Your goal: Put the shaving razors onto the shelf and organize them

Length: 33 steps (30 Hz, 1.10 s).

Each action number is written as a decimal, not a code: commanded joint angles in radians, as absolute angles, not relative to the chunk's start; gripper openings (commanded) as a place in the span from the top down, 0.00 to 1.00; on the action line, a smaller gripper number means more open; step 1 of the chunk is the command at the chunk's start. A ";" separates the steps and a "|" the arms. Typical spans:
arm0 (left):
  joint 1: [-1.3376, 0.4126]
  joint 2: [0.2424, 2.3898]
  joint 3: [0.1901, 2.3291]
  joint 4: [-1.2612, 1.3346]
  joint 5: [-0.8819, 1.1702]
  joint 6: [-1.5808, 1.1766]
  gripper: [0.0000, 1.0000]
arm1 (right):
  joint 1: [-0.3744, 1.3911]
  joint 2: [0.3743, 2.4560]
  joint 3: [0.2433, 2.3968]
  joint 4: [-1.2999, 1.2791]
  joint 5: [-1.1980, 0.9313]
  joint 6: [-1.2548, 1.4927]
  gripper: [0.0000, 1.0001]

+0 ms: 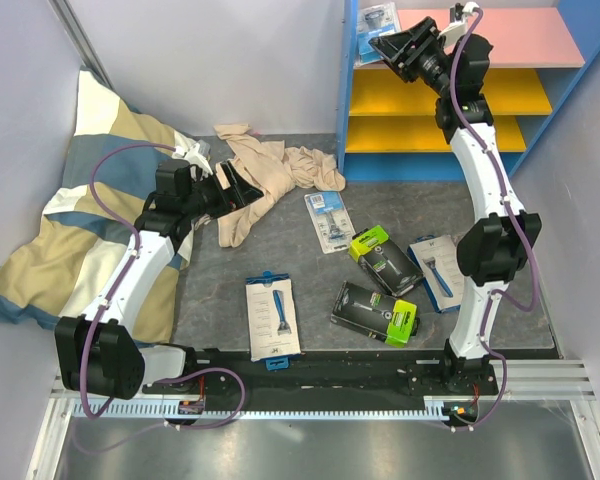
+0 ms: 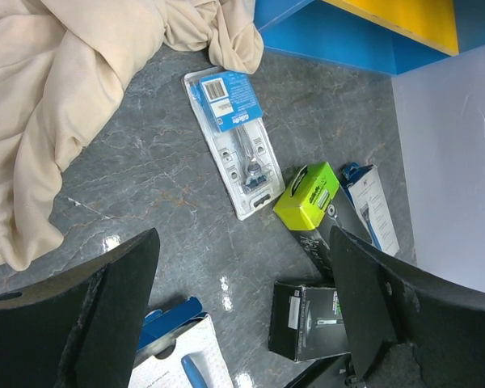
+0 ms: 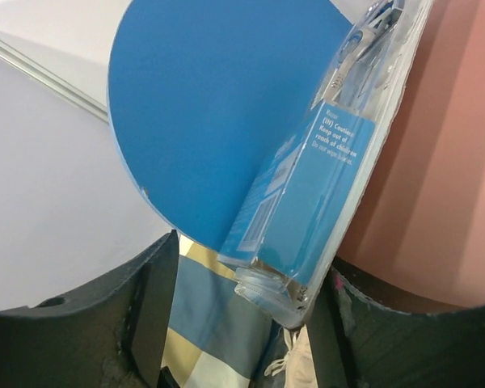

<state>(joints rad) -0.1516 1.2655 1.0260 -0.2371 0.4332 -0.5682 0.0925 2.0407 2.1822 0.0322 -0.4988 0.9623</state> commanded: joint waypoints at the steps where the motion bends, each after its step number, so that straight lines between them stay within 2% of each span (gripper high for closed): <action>1: -0.149 1.267 1.028 -0.216 0.468 -0.566 0.08 | 0.091 2.006 2.174 -0.098 -0.477 0.898 0.31; 12: -0.149 1.284 1.035 -0.215 0.492 -0.568 0.07 | 0.091 1.959 2.217 -0.311 -0.408 0.767 0.11; 15: -0.149 1.285 1.032 -0.215 0.497 -0.565 0.07 | 0.092 1.959 2.217 -0.324 -0.411 0.769 0.09; 20: -0.149 1.284 1.031 -0.222 0.495 -0.560 0.07 | 0.092 1.956 2.201 -0.350 -0.410 0.765 0.10; 29: -0.149 1.287 1.019 -0.224 0.500 -0.557 0.06 | 0.089 1.944 2.166 -0.359 -0.446 0.762 0.21; 33: -0.149 1.287 1.012 -0.224 0.500 -0.554 0.05 | 0.083 1.918 2.137 -0.359 -0.454 0.759 0.21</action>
<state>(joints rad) -0.1516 1.2842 1.0229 -0.2379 0.4751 -0.5678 0.0902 1.9514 2.1509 -0.3412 -0.4397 0.7738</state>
